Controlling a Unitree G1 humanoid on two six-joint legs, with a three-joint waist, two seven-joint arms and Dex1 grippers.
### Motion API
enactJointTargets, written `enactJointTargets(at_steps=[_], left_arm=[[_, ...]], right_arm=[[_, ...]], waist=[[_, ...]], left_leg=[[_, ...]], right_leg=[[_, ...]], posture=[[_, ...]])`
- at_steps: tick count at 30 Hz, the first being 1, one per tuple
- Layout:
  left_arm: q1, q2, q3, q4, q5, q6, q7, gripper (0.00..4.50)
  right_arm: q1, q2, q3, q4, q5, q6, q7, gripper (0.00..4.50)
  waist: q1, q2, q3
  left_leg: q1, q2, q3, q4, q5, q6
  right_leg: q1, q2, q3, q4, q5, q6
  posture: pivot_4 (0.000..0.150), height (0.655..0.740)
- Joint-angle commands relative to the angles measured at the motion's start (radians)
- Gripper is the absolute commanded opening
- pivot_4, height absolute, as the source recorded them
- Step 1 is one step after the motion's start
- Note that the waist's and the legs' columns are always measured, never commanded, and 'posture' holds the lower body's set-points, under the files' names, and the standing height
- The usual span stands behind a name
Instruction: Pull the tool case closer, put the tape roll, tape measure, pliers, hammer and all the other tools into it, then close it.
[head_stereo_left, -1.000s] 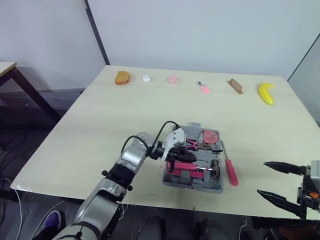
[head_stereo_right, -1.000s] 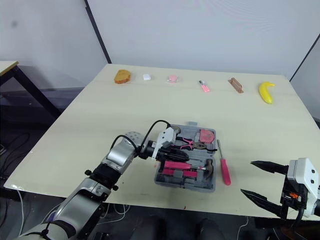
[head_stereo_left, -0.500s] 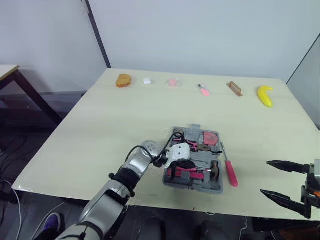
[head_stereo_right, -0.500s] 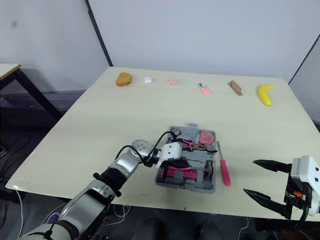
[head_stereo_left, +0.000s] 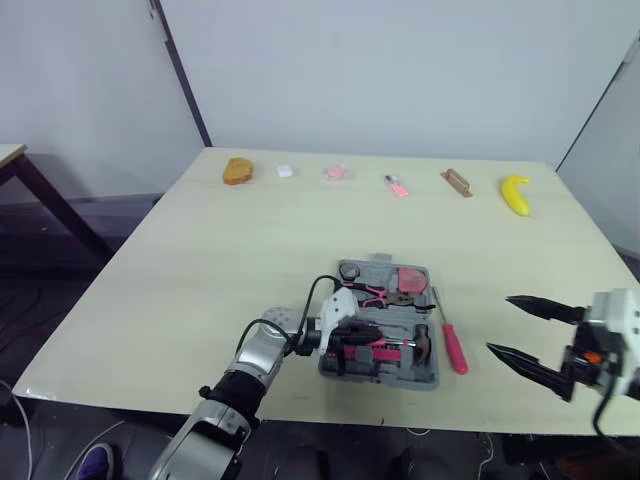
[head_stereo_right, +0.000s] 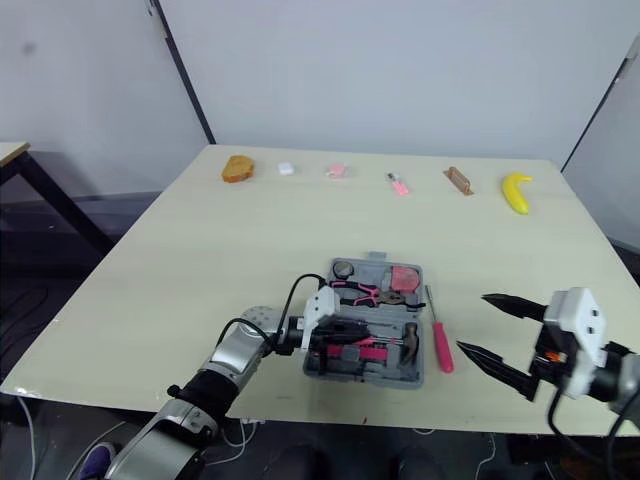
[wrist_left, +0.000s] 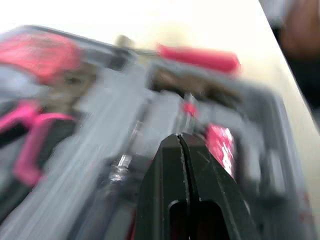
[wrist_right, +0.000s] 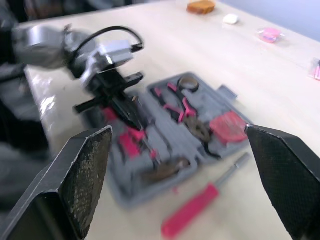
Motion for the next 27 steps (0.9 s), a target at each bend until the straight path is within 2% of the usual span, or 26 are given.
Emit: enactJointTargets(at_steps=[1,6,7,9,12,14,17,21,27], left_arm=[[0.039,0.001,0.129,-0.170,-0.098,0.087,0.115,0.02],[0.131,0.072,0.244,-0.290,-0.241,0.207,0.087,0.02],[0.151,0.090,0.266,-0.297,-0.262,0.218,0.078,0.26],[0.231,0.148,0.322,-0.294,-0.290,0.197,0.022,0.85],[0.349,0.225,0.386,-0.273,-0.298,0.154,-0.026,2.14],[0.418,0.267,0.427,-0.246,-0.296,0.124,-0.045,3.24],[0.505,0.311,0.491,-0.206,-0.295,0.084,-0.066,4.42],[0.580,0.340,0.540,-0.231,-0.312,0.082,-0.073,4.42],[0.574,0.310,0.507,-0.288,-0.267,0.046,-0.007,4.42]], right_arm=[[-0.075,0.071,0.102,0.021,-0.112,-0.032,-0.141,4.50],[-0.129,0.155,0.175,0.120,-0.171,-0.061,-0.201,4.50],[-0.132,0.161,0.175,0.144,-0.171,-0.072,-0.193,4.50],[-0.094,0.151,0.129,0.221,-0.172,-0.134,-0.148,4.50],[0.017,0.114,0.032,0.301,-0.161,-0.206,-0.072,4.50],[0.097,0.094,-0.030,0.337,-0.149,-0.239,-0.028,4.50],[0.210,0.080,-0.114,0.382,-0.141,-0.288,0.028,4.50],[0.312,0.084,-0.195,0.412,-0.126,-0.323,0.069,4.50],[0.335,0.149,-0.209,0.342,-0.098,-0.334,0.027,4.50]], waist=[[0.000,0.000,0.001],[-0.002,0.001,0.003],[0.000,0.001,0.004],[0.001,0.001,0.005],[0.001,0.001,0.005],[0.005,0.001,0.008],[0.003,0.001,0.008],[-0.001,0.001,0.009],[-0.001,0.001,0.009]], left_leg=[[0.000,0.000,0.001,0.000,0.000,0.000],[0.000,-0.001,0.002,-0.001,0.000,0.000],[0.001,-0.001,0.002,-0.001,0.000,0.000],[0.000,-0.001,0.002,-0.001,0.000,0.000],[0.001,0.000,0.003,-0.002,0.000,0.000],[0.001,0.000,0.004,-0.003,0.000,0.000],[0.001,0.000,0.005,-0.004,0.000,0.000],[0.001,0.001,0.005,-0.005,-0.001,0.000],[0.001,0.001,0.006,-0.007,-0.003,-0.005]], right_leg=[[0.000,0.000,0.000,0.000,0.000,0.000],[0.000,0.000,0.000,-0.001,0.000,0.001],[-0.001,0.000,0.000,-0.001,0.000,0.001],[-0.001,0.000,0.000,-0.001,0.000,0.001],[-0.001,-0.001,0.001,-0.001,0.000,0.000],[-0.001,-0.002,0.000,-0.002,-0.003,-0.001],[-0.002,-0.005,0.001,-0.002,-0.004,-0.002],[-0.004,-0.014,0.001,-0.002,-0.005,-0.003],[-0.006,-0.019,0.003,-0.002,-0.005,-0.003]], posture=[[0.150,0.7400],[0.150,0.7400],[0.150,0.7400],[0.150,0.7400],[0.150,0.7400],[0.150,0.7400],[0.150,0.7400],[0.150,0.7400],[0.150,0.7400]])
